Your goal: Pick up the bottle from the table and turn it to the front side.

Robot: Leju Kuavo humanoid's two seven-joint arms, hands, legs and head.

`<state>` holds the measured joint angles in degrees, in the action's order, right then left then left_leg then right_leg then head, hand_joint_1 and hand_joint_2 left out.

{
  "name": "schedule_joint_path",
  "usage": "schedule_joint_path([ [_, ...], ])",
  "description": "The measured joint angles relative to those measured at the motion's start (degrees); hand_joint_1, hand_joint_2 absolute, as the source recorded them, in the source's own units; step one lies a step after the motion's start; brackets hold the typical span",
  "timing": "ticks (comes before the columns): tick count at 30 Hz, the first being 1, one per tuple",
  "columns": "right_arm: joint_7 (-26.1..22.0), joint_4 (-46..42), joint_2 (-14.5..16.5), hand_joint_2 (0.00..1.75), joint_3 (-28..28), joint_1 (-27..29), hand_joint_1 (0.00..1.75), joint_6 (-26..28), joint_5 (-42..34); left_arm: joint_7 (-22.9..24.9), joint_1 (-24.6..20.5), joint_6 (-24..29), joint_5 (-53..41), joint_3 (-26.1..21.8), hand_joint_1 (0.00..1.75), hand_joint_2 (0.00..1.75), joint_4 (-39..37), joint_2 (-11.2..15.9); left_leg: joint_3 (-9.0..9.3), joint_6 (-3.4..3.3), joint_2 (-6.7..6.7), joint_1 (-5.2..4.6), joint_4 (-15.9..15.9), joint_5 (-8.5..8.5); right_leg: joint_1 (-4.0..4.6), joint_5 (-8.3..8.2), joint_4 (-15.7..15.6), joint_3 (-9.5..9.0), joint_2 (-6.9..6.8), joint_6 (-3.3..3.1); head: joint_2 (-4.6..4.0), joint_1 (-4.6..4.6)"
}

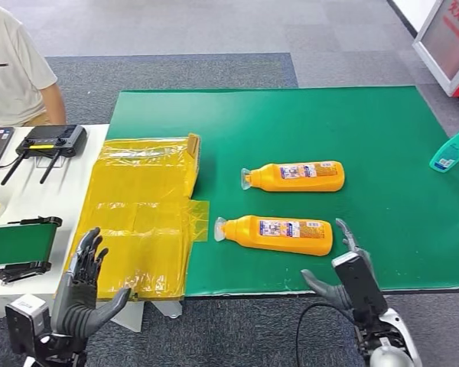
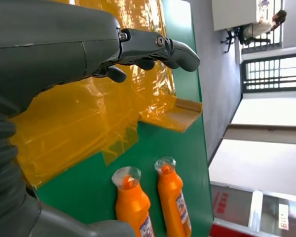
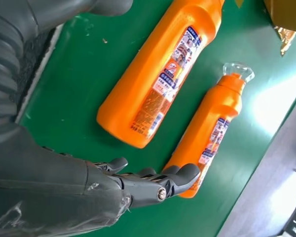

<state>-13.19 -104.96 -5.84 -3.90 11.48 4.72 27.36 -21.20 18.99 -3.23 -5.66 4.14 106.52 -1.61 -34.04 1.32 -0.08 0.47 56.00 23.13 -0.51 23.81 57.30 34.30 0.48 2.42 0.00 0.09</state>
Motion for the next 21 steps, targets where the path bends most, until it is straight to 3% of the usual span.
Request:
schedule_joint_path([
  [14, 15.26, 15.73, -1.49, 1.75, -15.4, -18.72, 0.0, 5.38, 32.23, 1.13, -4.77, -4.31, -1.07, -1.12, 0.0, 1.75, -1.08, -0.19, -0.02, 0.03, 0.0, 0.03, 0.0, -0.22, 0.01, -0.19, 0.01, 0.03, -0.01, 0.02, 0.0, 0.0],
  [21, 18.07, 19.17, -2.78, 1.75, -18.97, -22.87, 0.0, 5.99, 38.89, 1.31, -5.41, -4.98, -1.17, -1.14, 0.0, 1.75, -1.67, -0.19, -0.04, 0.04, 0.0, 0.03, 0.0, -0.22, 0.01, -0.2, 0.01, 0.06, -0.01, 0.01, 0.0, -0.01],
])
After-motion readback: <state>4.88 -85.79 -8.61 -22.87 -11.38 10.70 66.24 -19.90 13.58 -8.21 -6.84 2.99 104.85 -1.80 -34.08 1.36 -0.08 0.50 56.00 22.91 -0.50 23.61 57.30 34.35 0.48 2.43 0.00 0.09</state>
